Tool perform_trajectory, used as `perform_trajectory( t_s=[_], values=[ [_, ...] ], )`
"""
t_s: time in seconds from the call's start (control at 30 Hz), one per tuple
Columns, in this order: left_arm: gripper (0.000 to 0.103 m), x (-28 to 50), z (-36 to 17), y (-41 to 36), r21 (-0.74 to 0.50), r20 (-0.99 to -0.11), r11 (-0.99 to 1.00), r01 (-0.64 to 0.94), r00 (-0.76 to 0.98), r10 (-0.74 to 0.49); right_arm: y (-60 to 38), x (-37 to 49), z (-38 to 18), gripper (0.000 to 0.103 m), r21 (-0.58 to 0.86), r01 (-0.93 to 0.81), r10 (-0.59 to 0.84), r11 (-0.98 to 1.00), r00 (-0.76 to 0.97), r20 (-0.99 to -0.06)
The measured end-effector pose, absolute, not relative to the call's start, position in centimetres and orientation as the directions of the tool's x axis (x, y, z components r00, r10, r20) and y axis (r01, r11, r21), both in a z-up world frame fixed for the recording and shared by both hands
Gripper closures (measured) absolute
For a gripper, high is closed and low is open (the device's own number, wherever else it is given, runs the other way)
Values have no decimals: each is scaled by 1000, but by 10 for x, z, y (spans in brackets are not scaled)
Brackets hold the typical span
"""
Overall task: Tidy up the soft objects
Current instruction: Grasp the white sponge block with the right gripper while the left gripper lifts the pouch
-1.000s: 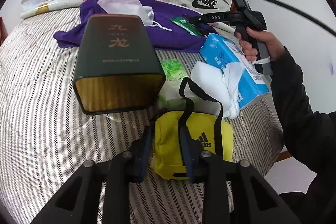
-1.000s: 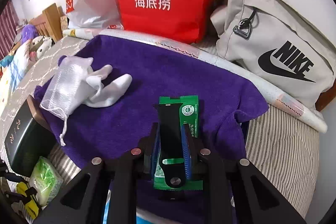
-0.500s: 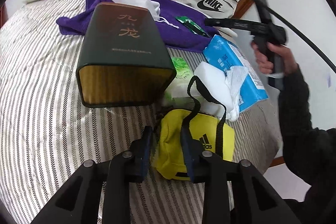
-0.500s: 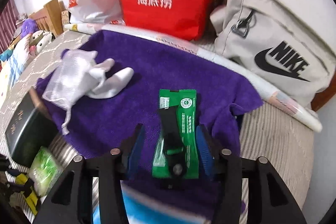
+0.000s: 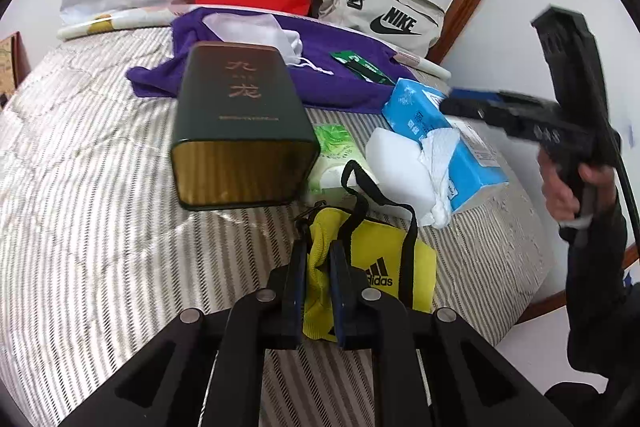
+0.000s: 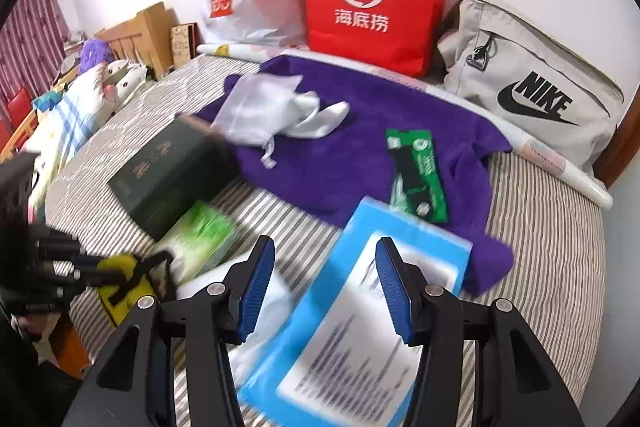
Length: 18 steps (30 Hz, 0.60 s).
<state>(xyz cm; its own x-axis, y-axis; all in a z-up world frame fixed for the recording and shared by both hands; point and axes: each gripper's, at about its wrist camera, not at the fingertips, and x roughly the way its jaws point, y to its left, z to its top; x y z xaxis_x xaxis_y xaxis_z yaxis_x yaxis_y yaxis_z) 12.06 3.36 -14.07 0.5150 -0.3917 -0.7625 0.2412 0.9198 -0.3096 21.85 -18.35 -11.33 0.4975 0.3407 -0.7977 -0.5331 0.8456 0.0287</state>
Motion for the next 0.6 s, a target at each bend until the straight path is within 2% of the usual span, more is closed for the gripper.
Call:
perform_trajectory(
  t_s=[0.23,0.3,0.37,0.43,0.53,0.6],
  values=[
    [92,105,-126,49,-295,-748,932,211,555,-363,-166,188,-122,51,88,-590,415,803,446,-793],
    [92,100,-122,56,-289,-746,936,199,567,-350,-156,183,-128,46,76,-623,423,779,432,-797],
    [92,97,-119,62,-285,-745,940,186,574,-340,-145,180,-134,38,20,-641,391,767,442,-807],
    [92,96,-116,71,-290,-744,942,168,579,-333,-135,180,-140,35,-23,-663,368,748,445,-816],
    [92,96,-114,82,-295,-740,944,144,590,-321,-124,184,-149,24,-53,-681,337,730,427,-839],
    [92,95,-112,86,-295,-739,947,131,597,-313,-119,187,-155,24,-74,-682,309,728,423,-852]
  ],
)
